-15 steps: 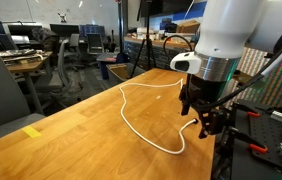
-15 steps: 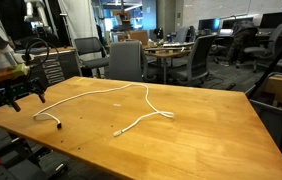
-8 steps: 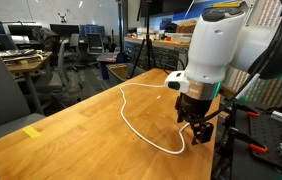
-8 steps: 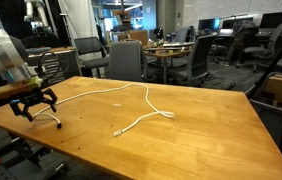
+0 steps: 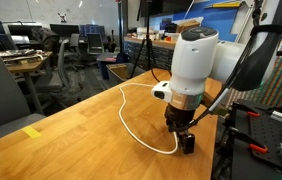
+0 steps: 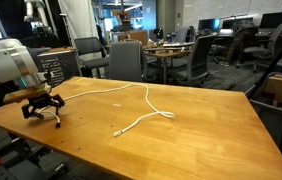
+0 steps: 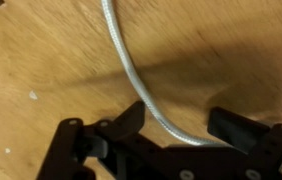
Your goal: Tie the knot using the rope
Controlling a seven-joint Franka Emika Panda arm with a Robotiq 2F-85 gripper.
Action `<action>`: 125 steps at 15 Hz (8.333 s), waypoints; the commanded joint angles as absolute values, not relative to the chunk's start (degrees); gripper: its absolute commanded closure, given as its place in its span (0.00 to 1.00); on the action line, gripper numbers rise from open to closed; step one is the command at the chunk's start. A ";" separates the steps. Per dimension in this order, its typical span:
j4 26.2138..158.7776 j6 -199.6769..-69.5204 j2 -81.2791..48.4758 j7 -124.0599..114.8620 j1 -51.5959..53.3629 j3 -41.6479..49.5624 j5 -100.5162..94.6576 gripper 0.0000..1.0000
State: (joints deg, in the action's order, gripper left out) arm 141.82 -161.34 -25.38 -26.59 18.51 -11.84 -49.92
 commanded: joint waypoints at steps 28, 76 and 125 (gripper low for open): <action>145.91 -146.77 2.86 -26.30 -12.87 9.78 -39.10 0.71; 138.18 -163.56 -27.14 -40.25 2.17 15.06 -4.77 1.00; 141.66 -163.71 -21.02 -45.64 3.83 10.23 1.02 0.95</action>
State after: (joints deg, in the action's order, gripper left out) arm 140.39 -162.36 -23.15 -48.26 4.31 12.38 -2.69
